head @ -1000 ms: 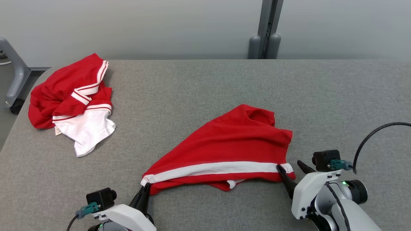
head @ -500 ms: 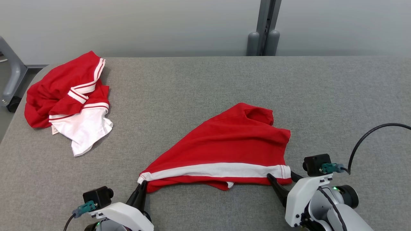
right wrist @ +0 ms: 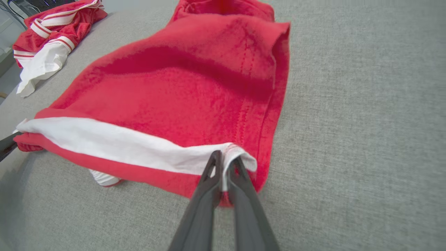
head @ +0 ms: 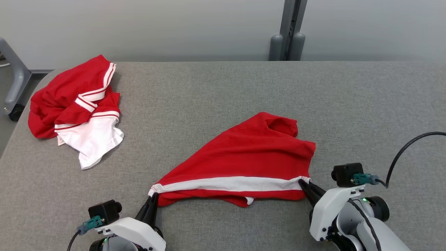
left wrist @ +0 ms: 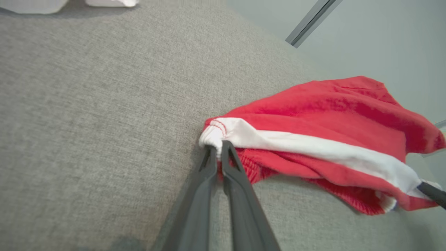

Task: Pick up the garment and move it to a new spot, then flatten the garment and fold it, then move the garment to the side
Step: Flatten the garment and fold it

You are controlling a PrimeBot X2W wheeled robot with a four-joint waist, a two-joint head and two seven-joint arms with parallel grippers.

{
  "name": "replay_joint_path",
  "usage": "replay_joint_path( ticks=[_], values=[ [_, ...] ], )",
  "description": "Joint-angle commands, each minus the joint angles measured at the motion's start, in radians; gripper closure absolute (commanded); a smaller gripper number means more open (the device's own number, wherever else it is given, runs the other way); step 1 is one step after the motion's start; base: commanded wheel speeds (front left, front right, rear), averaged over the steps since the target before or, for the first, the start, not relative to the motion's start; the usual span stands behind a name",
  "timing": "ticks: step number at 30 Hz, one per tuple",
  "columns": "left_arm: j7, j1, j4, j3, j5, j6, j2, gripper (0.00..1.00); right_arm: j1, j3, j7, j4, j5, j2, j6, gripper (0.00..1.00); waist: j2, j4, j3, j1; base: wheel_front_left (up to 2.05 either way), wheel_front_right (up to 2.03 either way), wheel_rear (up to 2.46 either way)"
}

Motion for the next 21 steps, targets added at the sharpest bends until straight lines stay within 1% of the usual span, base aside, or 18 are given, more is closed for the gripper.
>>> replay_joint_path(
  ticks=[1, 7, 8, 12, 16, 18, 19, 21],
  values=[
    [-0.007, -0.019, -0.005, -0.001, -0.004, -0.004, 0.009, 1.0, -0.012, -0.005, -0.017, -0.003, 0.004, -0.007, 0.0, 1.0, 0.0, -0.002, -0.001, 0.0, 0.0, 0.0, 0.0],
    [-0.035, -0.033, -0.059, -0.006, -0.005, -0.01, 0.019, 1.0, -0.018, -0.032, -0.111, -0.036, 0.035, -0.017, 0.0, 1.0, 0.0, -0.012, -0.019, 0.0, 0.0, 0.0, 0.0],
    [-0.043, -0.04, -0.091, -0.007, -0.01, -0.011, 0.022, 1.0, -0.021, -0.043, -0.143, -0.059, 0.047, -0.029, 0.0, 1.0, 0.0, -0.017, -0.031, 0.0, 0.0, 0.0, 0.0],
    [-0.047, -0.054, -0.178, -0.008, -0.019, -0.014, 0.031, 1.0, -0.016, -0.07, -0.194, -0.124, 0.072, -0.049, 0.0, 1.0, 0.0, -0.031, -0.057, 0.0, 0.0, 0.0, 0.0],
    [-0.032, -0.065, -0.28, -0.014, -0.029, -0.016, 0.043, 1.0, 0.001, -0.094, -0.218, -0.217, 0.097, -0.073, 0.0, 1.0, 0.0, -0.051, -0.091, 0.0, 0.0, 0.0, 0.0],
    [-0.017, -0.07, -0.339, -0.015, -0.037, -0.016, 0.05, 1.0, 0.009, -0.11, -0.221, -0.271, 0.102, -0.088, 0.0, 1.0, 0.0, -0.062, -0.108, 0.0, 0.0, 0.0, 0.0],
    [-0.017, -0.07, -0.339, -0.015, -0.037, -0.016, 0.05, 1.0, 0.009, -0.11, -0.221, -0.271, 0.102, -0.088, 0.0, 1.0, 0.0, -0.062, -0.108, 0.0, 0.0, 0.0, 0.0],
    [0.005, -0.074, -0.404, -0.016, -0.044, -0.014, 0.057, 1.0, 0.018, -0.13, -0.219, -0.33, 0.103, -0.101, 0.0, 1.0, 0.0, -0.073, -0.119, 0.0, 0.0, 0.0, 0.0]
  ],
)
